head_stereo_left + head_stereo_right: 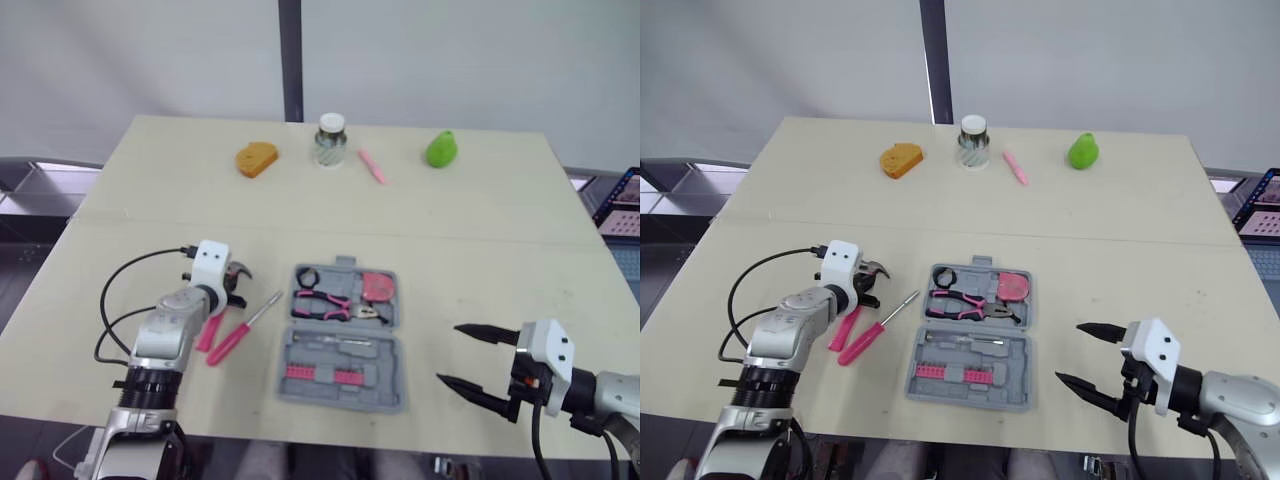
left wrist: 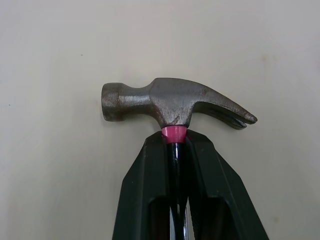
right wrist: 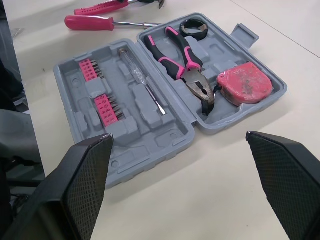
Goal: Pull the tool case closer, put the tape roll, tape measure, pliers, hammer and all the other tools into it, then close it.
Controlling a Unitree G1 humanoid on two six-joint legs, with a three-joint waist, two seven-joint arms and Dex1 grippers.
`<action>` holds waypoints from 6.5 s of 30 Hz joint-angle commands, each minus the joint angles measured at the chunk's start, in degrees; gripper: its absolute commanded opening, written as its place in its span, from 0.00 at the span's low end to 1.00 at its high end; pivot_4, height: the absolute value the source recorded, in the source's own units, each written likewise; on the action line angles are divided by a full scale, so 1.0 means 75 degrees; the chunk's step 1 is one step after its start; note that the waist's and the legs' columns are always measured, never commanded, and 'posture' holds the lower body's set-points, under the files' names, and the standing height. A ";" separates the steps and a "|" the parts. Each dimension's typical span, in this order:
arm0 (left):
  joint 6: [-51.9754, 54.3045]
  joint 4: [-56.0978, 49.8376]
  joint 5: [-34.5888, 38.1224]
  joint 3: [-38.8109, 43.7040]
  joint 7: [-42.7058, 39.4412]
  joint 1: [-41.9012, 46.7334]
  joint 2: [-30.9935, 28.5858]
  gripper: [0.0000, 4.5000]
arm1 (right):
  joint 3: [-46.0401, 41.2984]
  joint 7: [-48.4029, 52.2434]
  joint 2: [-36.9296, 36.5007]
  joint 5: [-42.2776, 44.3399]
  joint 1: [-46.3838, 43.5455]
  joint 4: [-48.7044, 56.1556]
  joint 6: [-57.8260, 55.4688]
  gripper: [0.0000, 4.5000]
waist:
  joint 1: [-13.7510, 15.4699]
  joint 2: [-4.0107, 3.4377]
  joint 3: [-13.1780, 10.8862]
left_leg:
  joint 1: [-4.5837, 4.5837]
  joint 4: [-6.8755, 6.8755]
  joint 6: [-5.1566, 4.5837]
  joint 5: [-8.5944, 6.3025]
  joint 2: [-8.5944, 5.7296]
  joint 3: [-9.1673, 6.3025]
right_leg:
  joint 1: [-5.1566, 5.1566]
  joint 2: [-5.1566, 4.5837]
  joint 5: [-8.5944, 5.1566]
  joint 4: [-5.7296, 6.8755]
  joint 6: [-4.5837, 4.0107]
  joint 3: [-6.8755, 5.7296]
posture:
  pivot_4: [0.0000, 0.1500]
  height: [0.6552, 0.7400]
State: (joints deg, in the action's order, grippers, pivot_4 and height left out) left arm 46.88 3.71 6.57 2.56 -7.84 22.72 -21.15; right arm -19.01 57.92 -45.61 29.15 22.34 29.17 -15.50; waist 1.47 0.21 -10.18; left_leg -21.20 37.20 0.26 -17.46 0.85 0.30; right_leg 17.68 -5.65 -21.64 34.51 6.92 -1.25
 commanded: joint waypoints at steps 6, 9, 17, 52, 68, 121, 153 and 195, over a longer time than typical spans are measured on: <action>0.0761 -0.0963 0.0465 0.0801 -0.0858 -0.0233 -0.0854 0.01 | -0.0183 -0.0083 0.0034 0.0138 -0.0052 0.0268 -0.0018 1.00 | -0.0062 0.0023 -0.0014 | -0.0007 -0.0009 0.0004 -0.0002 0.0008 0.0004 | 0.0017 0.0006 0.0000 -0.0005 -0.0001 0.0002 | 1.00 0.72; 0.0993 -0.1321 0.0682 0.1009 -0.1339 -0.0221 -0.1482 0.01 | -0.0133 -0.0083 0.0062 0.0117 -0.0090 0.0226 0.0004 1.00 | -0.0050 0.0031 -0.0018 | -0.0044 -0.0009 0.0011 0.0002 0.0011 0.0011 | 0.0075 0.0009 -0.0001 0.0020 -0.0003 0.0003 | 1.00 0.72; 0.1086 -0.2169 0.1251 0.0936 -0.2897 -0.0125 -0.2977 0.01 | 0.0042 -0.0044 0.0122 0.0046 -0.0293 0.0055 0.0062 1.00 | 0.0006 0.0033 -0.0020 | -0.0119 0.0013 -0.0003 0.0016 -0.0004 0.0001 | 0.0133 -0.0008 -0.0001 0.0061 -0.0003 0.0002 | 1.00 0.72; 0.0022 -0.2984 0.1128 -0.3701 -0.5886 0.2177 -0.2313 0.01 | 0.0354 0.0298 0.0265 0.0050 -0.0247 0.0179 0.0506 1.00 | -0.0021 0.0030 -0.0022 | -0.0129 0.0032 -0.0026 0.0042 -0.0008 0.0011 | 0.0144 0.0030 -0.0001 0.0103 -0.0002 0.0015 | 1.00 0.72; 0.0559 -0.2668 -0.0181 -0.5619 -0.5729 0.3093 -0.0810 0.01 | 0.0363 0.0489 0.0169 -0.0058 -0.0304 -0.0018 0.0594 1.00 | 0.0002 0.0030 -0.0022 | -0.0138 0.0065 -0.0036 0.0042 -0.0016 0.0005 | 0.0146 0.0032 -0.0001 0.0131 -0.0002 0.0014 | 1.00 0.72; 0.0994 -0.1704 -0.1514 -0.7402 -0.5760 0.3414 0.0536 0.01 | -0.0662 0.0555 0.0350 -0.0298 0.1544 0.0108 0.1280 1.00 | 0.0004 0.0022 -0.0017 | -0.0136 0.0083 -0.0041 0.0039 -0.0017 0.0004 | 0.0143 0.0031 -0.0002 0.0142 -0.0001 0.0020 | 1.00 0.72; 0.1878 -0.1921 -0.1146 -0.7052 -0.5951 0.3426 0.0749 0.84 | -0.0546 0.0427 0.0418 -0.0322 0.1610 0.0269 0.1188 1.00 | -0.0012 0.0019 -0.0015 | -0.0136 0.0093 -0.0042 0.0038 -0.0016 0.0004 | 0.0141 0.0031 -0.0002 0.0151 -0.0001 0.0023 | 1.00 0.72; -0.6088 -0.0519 0.0418 -0.2806 -0.6674 -0.1091 -0.0240 0.01 | -0.0430 0.0493 0.0256 -0.0118 0.0815 0.0073 0.0886 1.00 | -0.0016 0.0000 -0.0004 | -0.0124 0.0102 -0.0050 0.0025 -0.0013 0.0009 | 0.0136 0.0017 -0.0002 0.0154 -0.0001 0.0009 | 1.00 0.72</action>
State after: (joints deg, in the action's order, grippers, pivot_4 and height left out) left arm 3.49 -0.57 10.29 -18.09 -57.18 15.05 -22.80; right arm -20.87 61.65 -43.59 27.09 28.23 28.82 -8.88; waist 1.35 0.21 -10.22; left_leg -22.13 37.96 -0.13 -17.28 0.75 0.36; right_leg 18.70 -5.51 -21.65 35.68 6.92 -1.18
